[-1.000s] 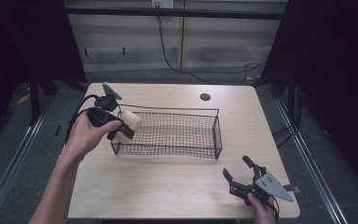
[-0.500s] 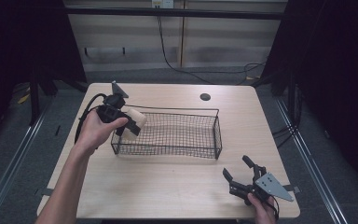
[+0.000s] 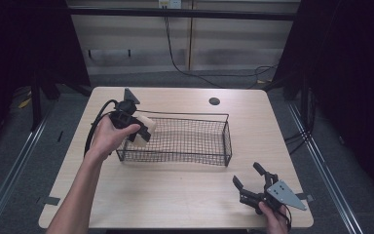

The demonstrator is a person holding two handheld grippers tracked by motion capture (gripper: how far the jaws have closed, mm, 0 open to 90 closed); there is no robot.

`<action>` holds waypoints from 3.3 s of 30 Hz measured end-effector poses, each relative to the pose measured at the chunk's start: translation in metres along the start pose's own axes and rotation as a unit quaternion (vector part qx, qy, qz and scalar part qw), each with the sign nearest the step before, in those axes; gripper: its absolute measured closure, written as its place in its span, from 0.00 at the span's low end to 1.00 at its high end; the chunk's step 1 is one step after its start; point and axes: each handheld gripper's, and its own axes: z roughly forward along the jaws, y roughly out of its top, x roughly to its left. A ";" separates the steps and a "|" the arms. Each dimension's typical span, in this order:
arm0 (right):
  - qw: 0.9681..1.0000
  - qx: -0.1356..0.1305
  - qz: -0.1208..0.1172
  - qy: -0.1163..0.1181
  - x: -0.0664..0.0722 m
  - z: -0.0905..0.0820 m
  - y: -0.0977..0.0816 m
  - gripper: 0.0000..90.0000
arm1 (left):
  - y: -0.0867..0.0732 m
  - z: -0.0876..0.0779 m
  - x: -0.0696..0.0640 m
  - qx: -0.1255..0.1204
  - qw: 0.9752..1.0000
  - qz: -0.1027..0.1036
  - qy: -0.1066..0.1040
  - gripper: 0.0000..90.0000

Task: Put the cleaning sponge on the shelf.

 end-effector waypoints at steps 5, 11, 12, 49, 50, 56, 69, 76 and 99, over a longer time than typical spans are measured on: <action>1.000 0.000 0.000 0.001 0.000 0.000 0.000 0.15 | 0.000 0.006 0.005 0.001 1.000 -0.030 0.006 0.34; 1.000 0.000 -0.001 0.000 0.000 0.000 0.000 0.15 | 0.000 0.015 0.013 0.008 0.999 -0.042 0.017 0.34; 1.000 0.001 -0.001 0.000 0.000 0.000 0.000 0.15 | 0.000 0.016 0.015 0.007 0.999 -0.049 0.020 0.34; 1.000 0.000 -0.001 0.001 0.000 0.000 0.000 0.15 | -0.006 0.053 0.026 0.032 0.993 -0.103 0.054 0.34; 1.000 0.000 -0.001 0.001 0.000 0.000 0.000 0.15 | -0.006 0.054 0.025 0.031 0.992 -0.108 0.056 0.34; 1.000 -0.002 -0.002 0.002 0.000 0.000 0.000 0.15 | -0.006 0.058 0.025 0.034 0.991 -0.111 0.061 0.34; 1.000 -0.001 -0.001 0.003 0.000 0.000 0.000 0.15 | -0.006 0.061 0.024 0.035 0.989 -0.126 0.068 0.33; 1.000 -0.002 -0.002 0.004 0.000 0.000 0.000 0.15 | -0.005 0.061 0.025 0.042 0.990 -0.121 0.060 0.32; 1.000 -0.001 -0.002 0.003 0.000 0.000 0.000 0.15 | -0.008 0.051 0.027 0.032 0.993 -0.104 0.042 0.22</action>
